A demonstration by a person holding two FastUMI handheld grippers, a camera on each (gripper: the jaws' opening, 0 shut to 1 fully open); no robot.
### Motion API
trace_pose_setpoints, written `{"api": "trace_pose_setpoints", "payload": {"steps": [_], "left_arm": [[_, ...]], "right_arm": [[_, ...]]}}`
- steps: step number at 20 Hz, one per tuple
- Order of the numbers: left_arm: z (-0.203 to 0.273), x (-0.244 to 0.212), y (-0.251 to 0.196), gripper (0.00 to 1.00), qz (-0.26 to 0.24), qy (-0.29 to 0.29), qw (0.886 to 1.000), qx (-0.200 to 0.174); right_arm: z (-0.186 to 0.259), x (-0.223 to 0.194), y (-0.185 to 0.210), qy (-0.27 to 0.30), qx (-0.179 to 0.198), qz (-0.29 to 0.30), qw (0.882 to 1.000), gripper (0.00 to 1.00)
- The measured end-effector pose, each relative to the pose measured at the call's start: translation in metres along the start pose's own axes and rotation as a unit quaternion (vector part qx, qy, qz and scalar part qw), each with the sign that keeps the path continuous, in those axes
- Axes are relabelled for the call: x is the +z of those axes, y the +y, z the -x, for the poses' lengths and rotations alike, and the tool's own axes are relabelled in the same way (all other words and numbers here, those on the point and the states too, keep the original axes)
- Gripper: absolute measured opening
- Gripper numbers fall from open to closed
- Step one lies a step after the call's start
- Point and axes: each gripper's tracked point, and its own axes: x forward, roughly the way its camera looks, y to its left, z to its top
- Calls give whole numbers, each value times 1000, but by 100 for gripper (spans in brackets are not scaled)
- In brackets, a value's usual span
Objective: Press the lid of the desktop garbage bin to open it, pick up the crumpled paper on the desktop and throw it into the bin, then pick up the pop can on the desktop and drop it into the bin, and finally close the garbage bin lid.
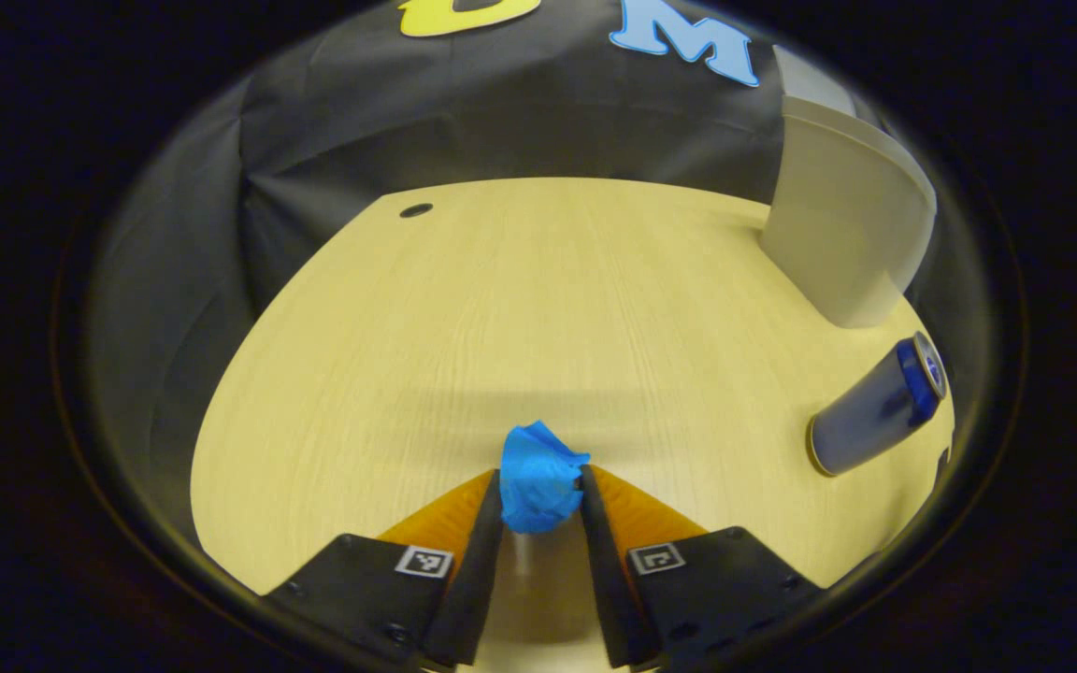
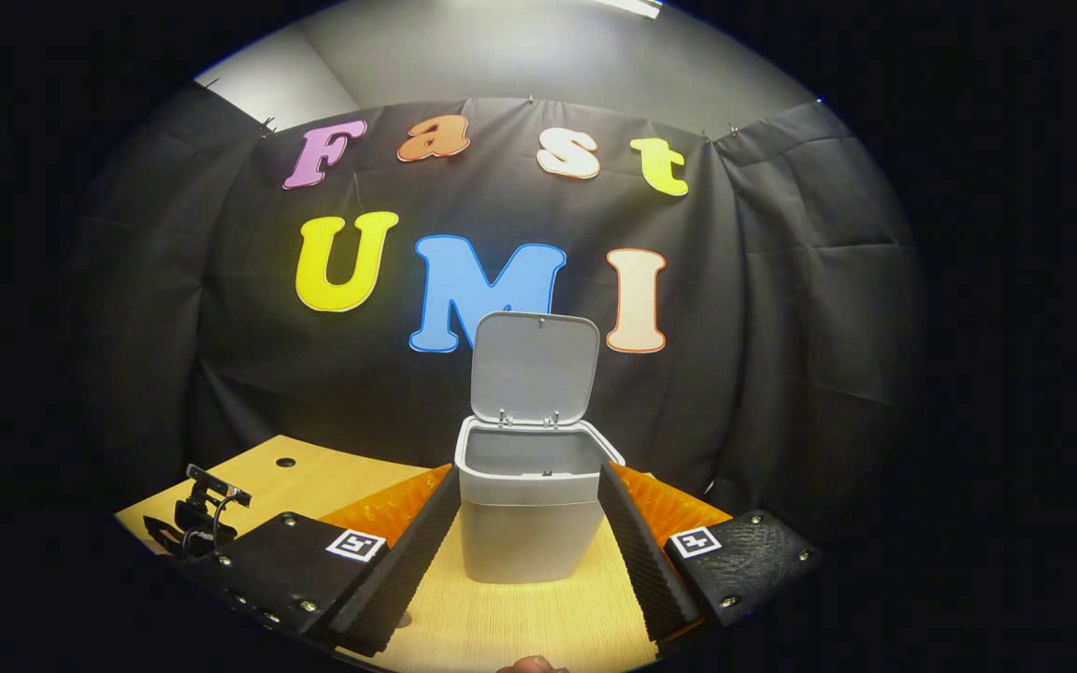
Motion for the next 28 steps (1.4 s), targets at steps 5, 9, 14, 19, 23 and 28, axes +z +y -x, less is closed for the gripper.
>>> {"api": "trace_pose_setpoints", "payload": {"steps": [5,9,14,19,23,28], "left_arm": [[3,21,3,45,-10,-5,1000,-2],[4,51,8,26,2,-12,1000,6],[9,109,8,25,3,-9,1000,13],[34,212,-9,23,17,-46,999,5],[60,316,-30,23,33,-83,996,-9],[96,365,-60,23,47,-119,991,-28]], "right_arm": [[1,-2,-2,2,0,-2,1000,95],[1,-4,-4,3,1,-3,1000,95],[1,-2,-6,-1,2,3,1000,95],[-1,2,-10,-9,-2,5,1000,95],[-4,3,-15,-14,-8,0,1000,95],[-7,7,-24,-23,-17,-8,1000,95]]}}
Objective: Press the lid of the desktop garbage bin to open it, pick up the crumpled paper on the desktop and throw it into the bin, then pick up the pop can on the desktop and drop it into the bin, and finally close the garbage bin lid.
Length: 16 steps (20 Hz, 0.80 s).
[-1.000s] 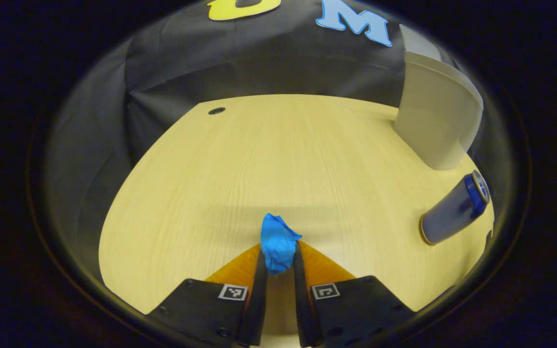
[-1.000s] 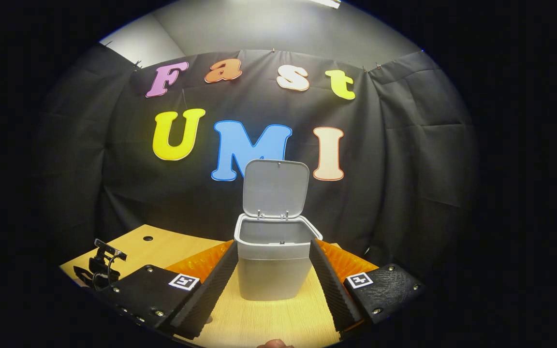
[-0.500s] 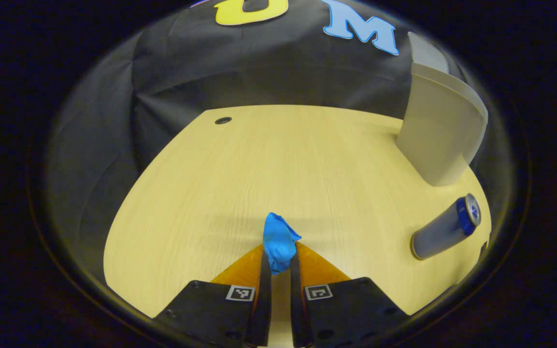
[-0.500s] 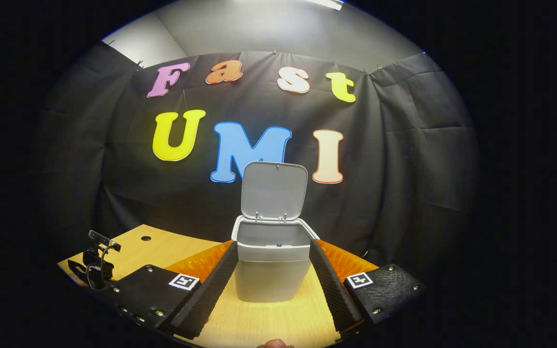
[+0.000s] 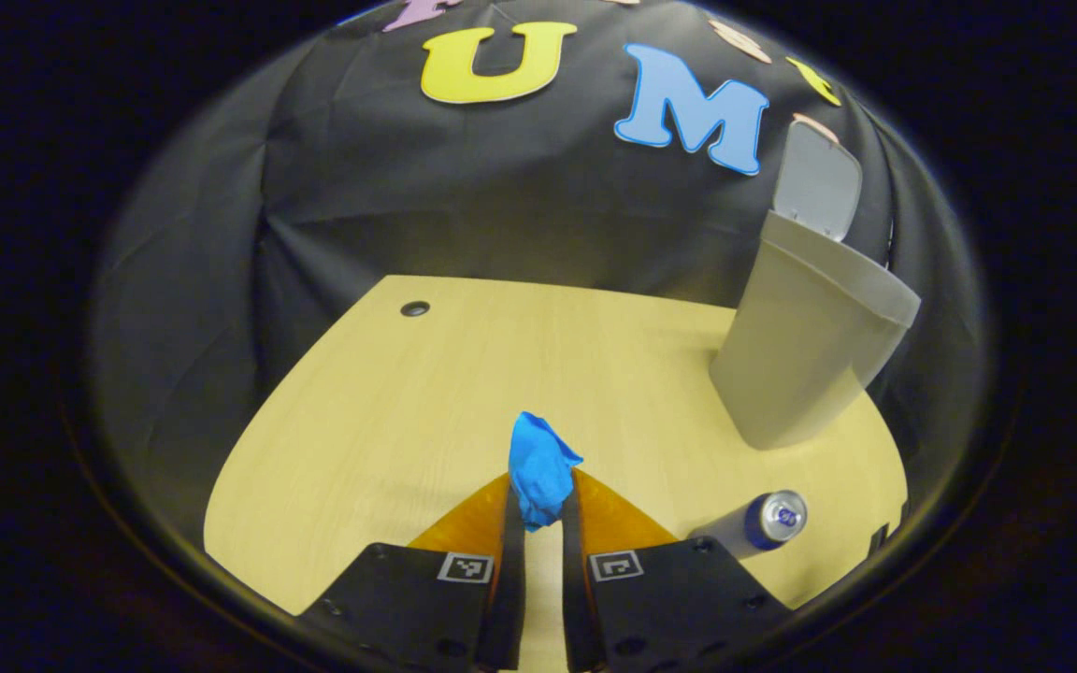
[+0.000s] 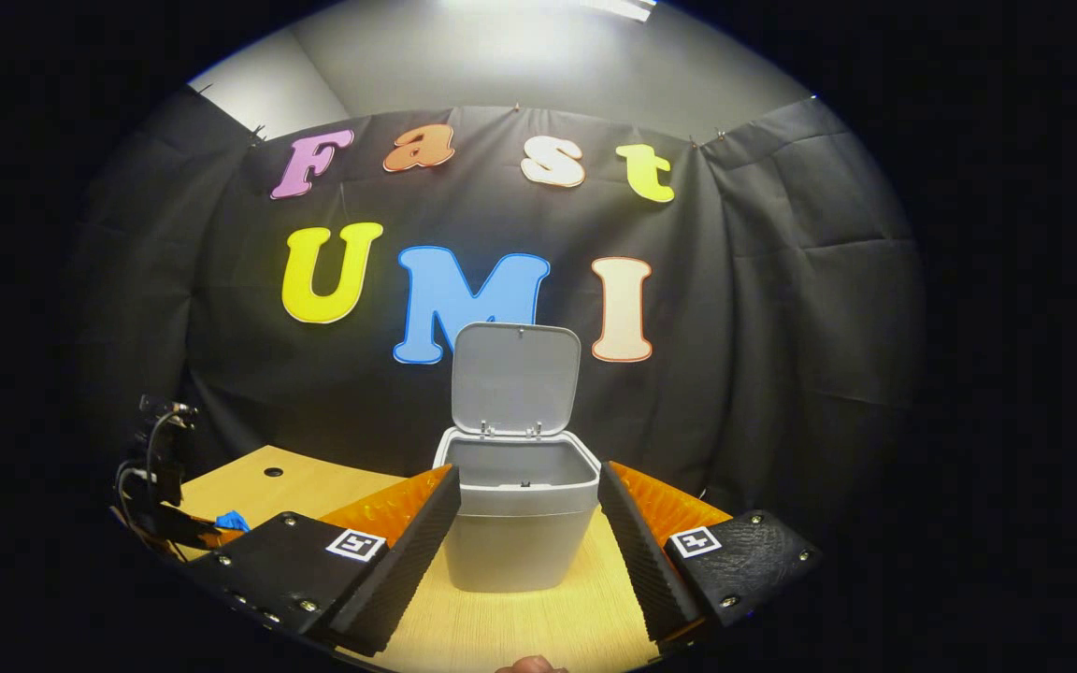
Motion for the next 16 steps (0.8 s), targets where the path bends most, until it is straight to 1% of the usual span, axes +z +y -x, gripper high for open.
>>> {"api": "trace_pose_setpoints", "payload": {"steps": [1,4,5,6,7,8,11,16], "left_arm": [[5,10,-6,22,-3,-5,1000,-2],[17,34,-29,22,-13,-20,1000,-8],[20,41,-37,23,-16,-24,1000,-12],[24,50,-45,22,-19,-29,999,-15],[26,58,-55,23,-25,-33,999,-18],[29,67,-65,22,-30,-39,999,-21],[34,95,-99,25,-47,-60,996,-38],[35,131,-160,25,-72,-87,991,-74]], "right_arm": [[0,-1,-2,-1,-1,-1,1000,95],[-2,1,-7,-7,-3,-4,1000,95],[-2,2,-9,-9,-3,-5,1000,95],[-2,2,-11,-11,-2,-6,1000,95],[-2,3,-14,-13,-3,-8,1000,95],[-2,4,-16,-15,-4,-9,1000,95],[0,6,-29,-21,-11,-10,1000,95],[7,8,-56,-27,-34,-3,999,95]]}}
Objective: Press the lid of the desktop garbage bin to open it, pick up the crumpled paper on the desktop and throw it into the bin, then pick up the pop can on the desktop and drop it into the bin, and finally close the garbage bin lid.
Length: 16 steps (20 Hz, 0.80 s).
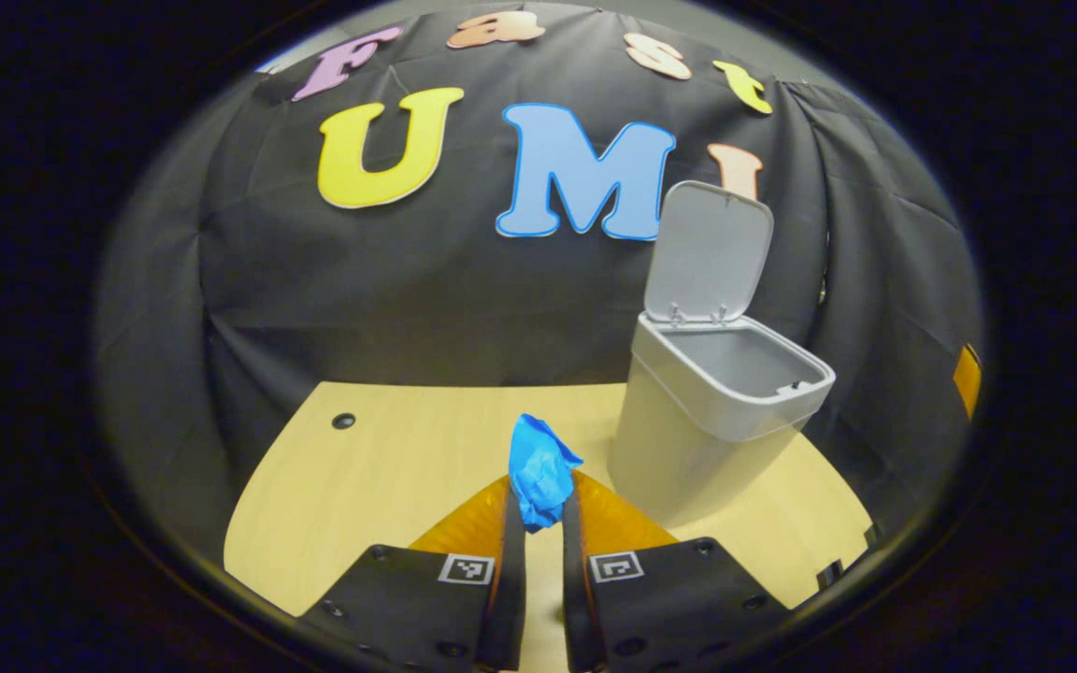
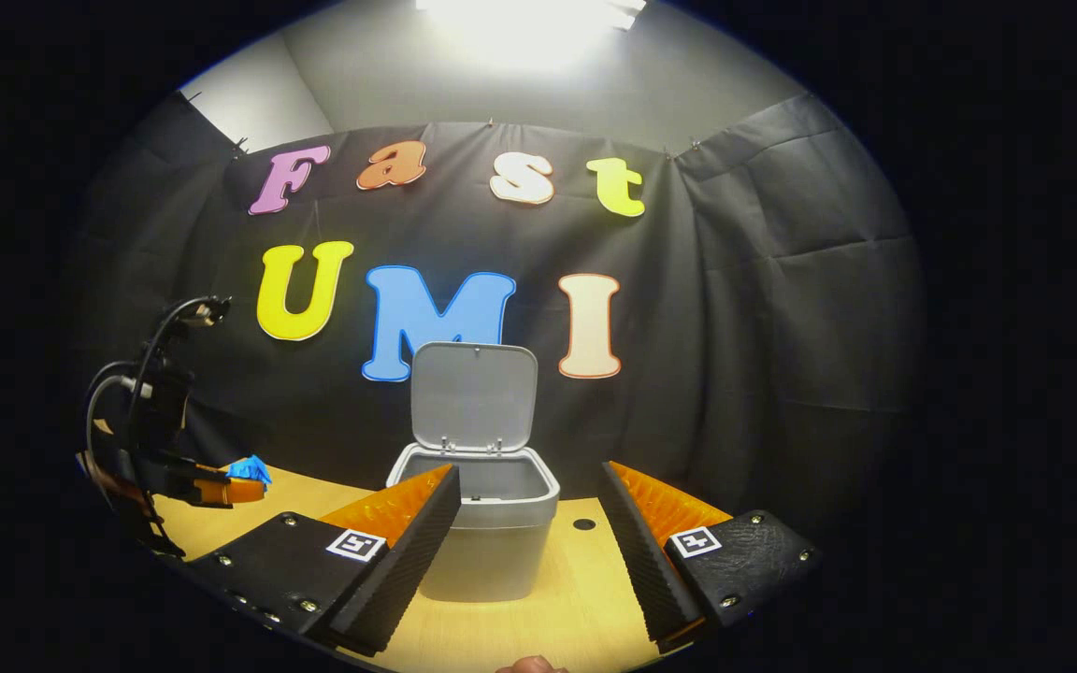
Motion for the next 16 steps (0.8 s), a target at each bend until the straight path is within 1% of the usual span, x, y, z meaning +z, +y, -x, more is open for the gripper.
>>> {"api": "trace_pose_setpoints", "payload": {"steps": [2,5,6,7,8,9,11,12,16], "left_arm": [[-8,14,-23,23,-11,-8,1000,-16],[-21,30,-53,23,-24,-18,999,-34],[-24,33,-61,26,-27,-19,999,-39],[-28,37,-69,23,-29,-21,998,-45],[-33,39,-77,25,-31,-22,998,-51],[-38,42,-83,23,-35,-23,998,-54],[-49,48,-98,23,-42,-26,997,-61],[-54,51,-106,26,-44,-28,996,-66],[-75,60,-138,26,-61,-32,994,-84]], "right_arm": [[1,-1,-10,1,-10,-1,1000,95],[3,-3,-23,2,-28,-1,1000,95],[3,-3,-29,3,-35,0,999,95],[5,-5,-36,4,-42,2,999,95],[6,-6,-42,6,-49,2,999,95],[7,-8,-46,8,-55,2,998,95],[9,-10,-55,12,-67,2,998,95],[10,-11,-58,14,-72,3,997,95],[12,-17,-66,25,-87,5,996,95]]}}
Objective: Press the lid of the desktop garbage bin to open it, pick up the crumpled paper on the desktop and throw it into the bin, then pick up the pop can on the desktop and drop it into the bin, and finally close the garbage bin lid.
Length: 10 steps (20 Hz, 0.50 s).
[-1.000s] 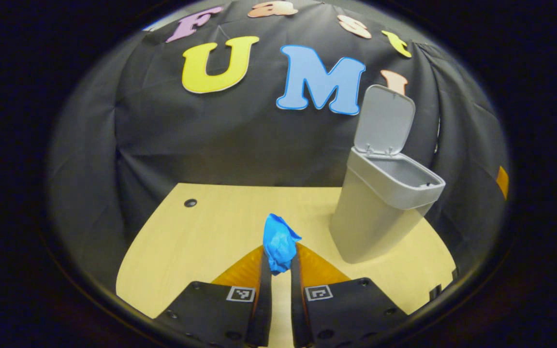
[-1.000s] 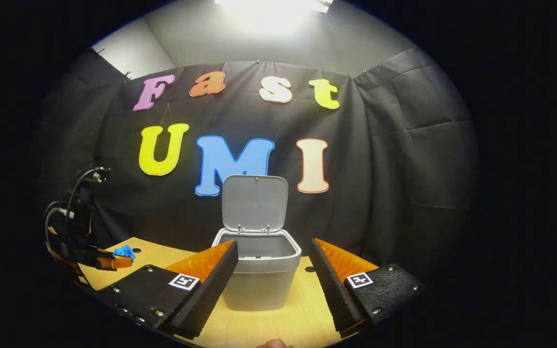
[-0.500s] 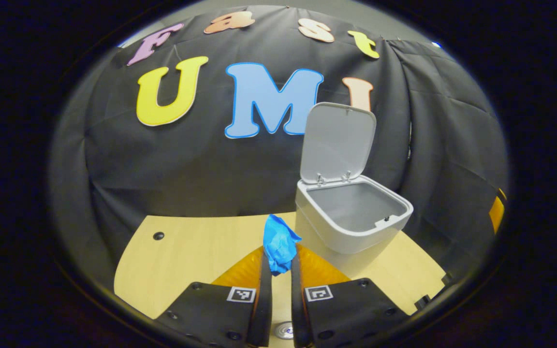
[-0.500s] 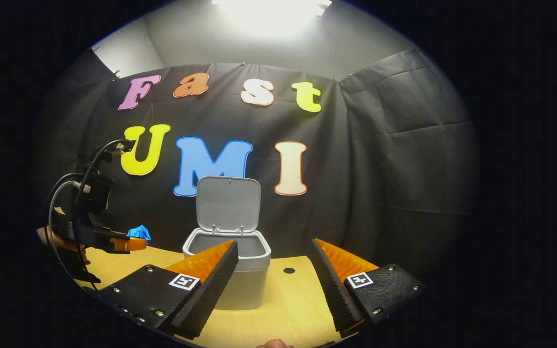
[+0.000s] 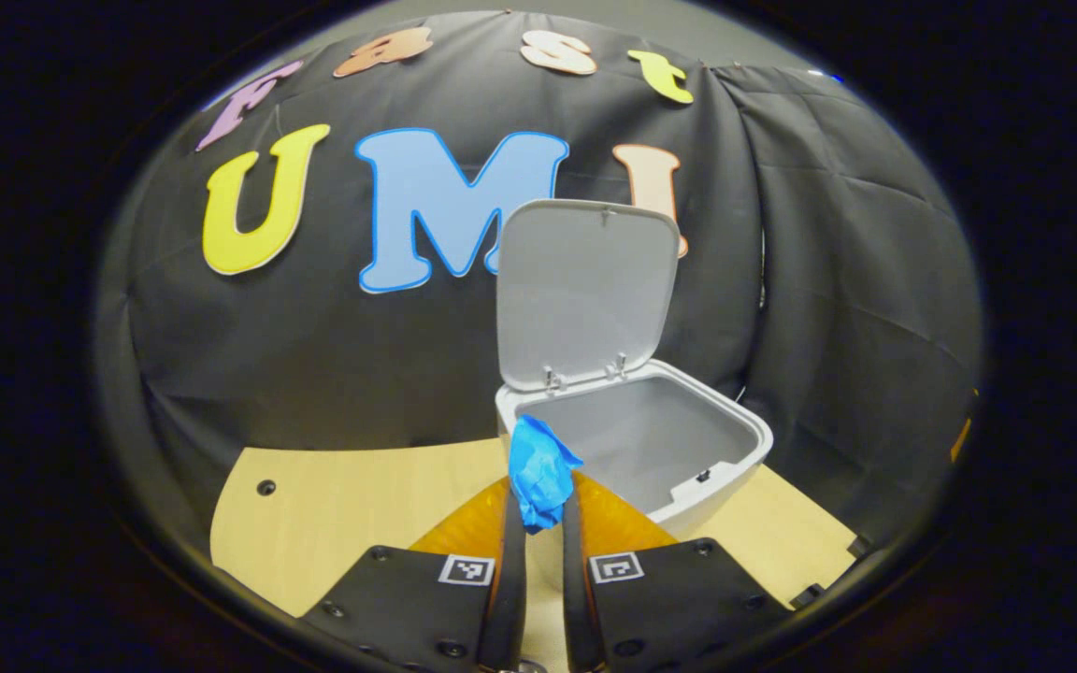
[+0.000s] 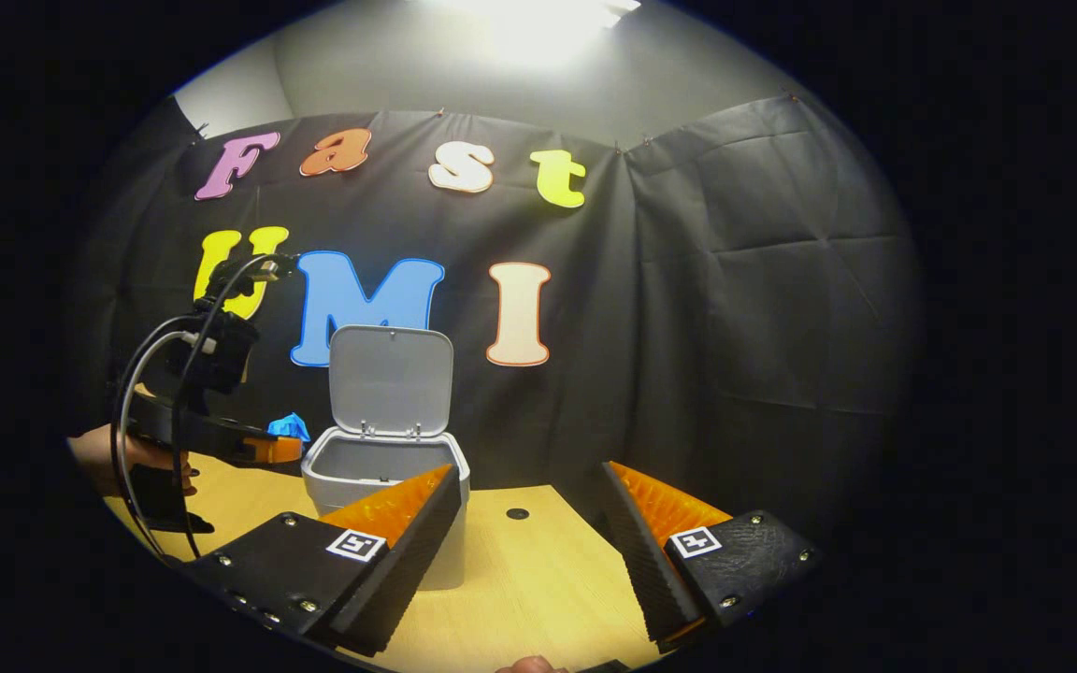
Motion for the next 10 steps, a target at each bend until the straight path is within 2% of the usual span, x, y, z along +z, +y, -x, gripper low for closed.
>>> {"api": "trace_pose_setpoints", "payload": {"steps": [6,9,10], "left_arm": [[-32,8,-30,23,-23,-1,1000,-20],[-45,11,-42,23,-38,-1,999,-28],[-49,12,-46,27,-44,-1,999,-32]], "right_arm": [[2,2,-2,5,-11,17,1000,95],[4,1,-4,9,-16,23,1000,95],[6,-1,-5,12,-17,25,999,95]]}}
